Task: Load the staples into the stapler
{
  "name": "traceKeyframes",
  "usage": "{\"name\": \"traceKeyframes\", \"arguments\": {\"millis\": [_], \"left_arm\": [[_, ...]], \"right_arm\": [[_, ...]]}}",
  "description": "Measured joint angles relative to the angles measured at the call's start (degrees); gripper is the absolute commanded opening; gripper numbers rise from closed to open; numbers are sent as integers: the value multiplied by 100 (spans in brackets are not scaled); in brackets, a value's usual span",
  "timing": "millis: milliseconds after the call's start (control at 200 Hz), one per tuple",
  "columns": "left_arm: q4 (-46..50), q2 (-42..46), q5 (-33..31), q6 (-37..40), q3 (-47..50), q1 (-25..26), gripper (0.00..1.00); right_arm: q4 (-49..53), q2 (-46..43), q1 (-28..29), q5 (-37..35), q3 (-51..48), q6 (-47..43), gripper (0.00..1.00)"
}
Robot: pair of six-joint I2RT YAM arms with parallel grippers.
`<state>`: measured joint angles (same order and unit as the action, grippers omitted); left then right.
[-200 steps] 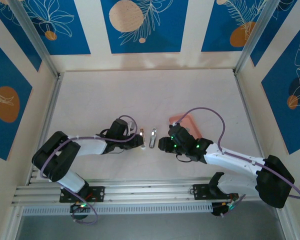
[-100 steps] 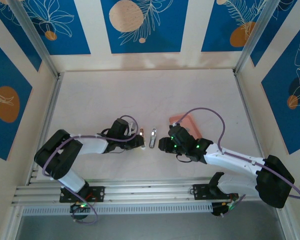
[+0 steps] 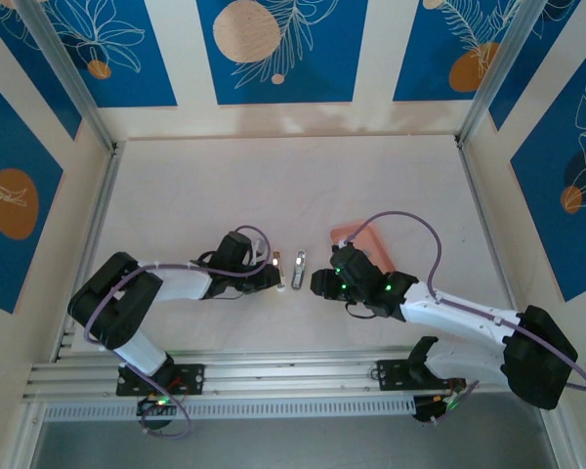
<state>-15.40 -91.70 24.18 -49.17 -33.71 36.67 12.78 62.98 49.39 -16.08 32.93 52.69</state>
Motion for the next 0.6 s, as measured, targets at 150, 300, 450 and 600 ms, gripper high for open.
{"name": "traceKeyframes", "arguments": {"millis": [150,300,450,600], "left_arm": [[2,-4,4,0,0,2,19],[2,-4,11,2,-13,2,16],[31,-4,24,7,-61,2,16],[90,4,24,15,-63,2,17]], "right_arm": [[2,-20,0,0,-2,0,38],[2,-20,0,0,-7,0,38],[2,-20,0,0,-7,0,38],[2,-20,0,0,-7,2,38]]}}
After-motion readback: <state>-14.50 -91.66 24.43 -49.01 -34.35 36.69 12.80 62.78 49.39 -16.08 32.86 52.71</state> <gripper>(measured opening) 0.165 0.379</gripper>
